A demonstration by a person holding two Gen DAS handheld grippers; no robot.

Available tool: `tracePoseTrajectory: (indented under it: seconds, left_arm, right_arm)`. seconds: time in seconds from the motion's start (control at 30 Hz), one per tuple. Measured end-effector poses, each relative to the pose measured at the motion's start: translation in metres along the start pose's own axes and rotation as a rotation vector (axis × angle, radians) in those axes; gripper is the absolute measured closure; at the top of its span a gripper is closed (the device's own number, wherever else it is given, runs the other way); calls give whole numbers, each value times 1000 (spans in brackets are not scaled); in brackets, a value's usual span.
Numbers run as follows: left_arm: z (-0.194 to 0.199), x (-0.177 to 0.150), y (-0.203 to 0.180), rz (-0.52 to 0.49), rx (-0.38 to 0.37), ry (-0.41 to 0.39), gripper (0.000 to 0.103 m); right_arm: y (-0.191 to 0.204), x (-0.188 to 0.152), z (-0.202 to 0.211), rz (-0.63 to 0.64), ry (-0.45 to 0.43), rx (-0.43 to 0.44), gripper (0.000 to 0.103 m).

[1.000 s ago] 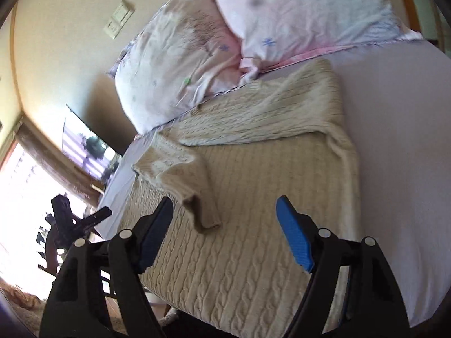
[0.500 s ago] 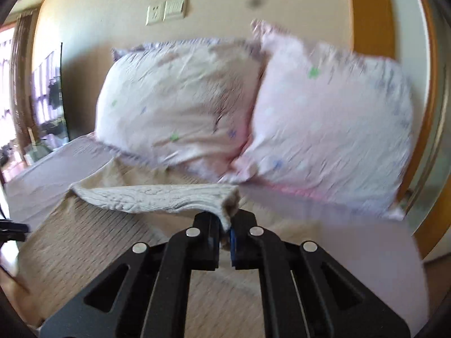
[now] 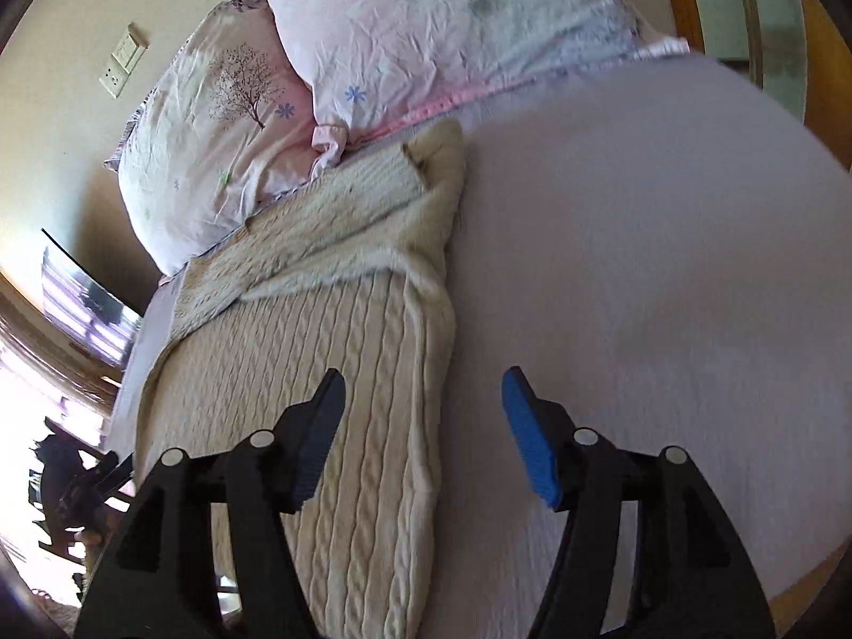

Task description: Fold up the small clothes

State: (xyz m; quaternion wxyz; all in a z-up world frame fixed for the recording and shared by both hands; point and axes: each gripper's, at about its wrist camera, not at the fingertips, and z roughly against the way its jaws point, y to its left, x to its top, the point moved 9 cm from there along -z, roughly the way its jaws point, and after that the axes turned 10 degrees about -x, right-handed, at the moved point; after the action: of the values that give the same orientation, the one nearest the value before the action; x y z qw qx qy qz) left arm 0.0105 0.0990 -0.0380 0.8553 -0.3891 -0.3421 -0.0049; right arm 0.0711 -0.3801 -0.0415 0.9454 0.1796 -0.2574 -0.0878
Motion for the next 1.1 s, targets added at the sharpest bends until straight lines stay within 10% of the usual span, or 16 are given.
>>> tracePoseTrajectory:
  seconds: [0.3,0.63,0.77,0.87,1.1]
  left_arm:
    - [12,-30,-12,52,-133,-4,42]
    - [14,-68,-19,68,-201,20,42]
    - [1,-75,-16,75,-181,59,48]
    - [0,-76,-16,82,-191,87,94]
    - [13,18,-55,-31,-252,-5,95]
  right_arm:
    - [34,-101,33,-19,135,317,43]
    - [18,-163,13,-67,212,375,67]
    - [25,-167,3,-31,225,411,91]
    - [39,-161,17,43,191,452,95]
    - [86,-51,78,206,-113,504,96]
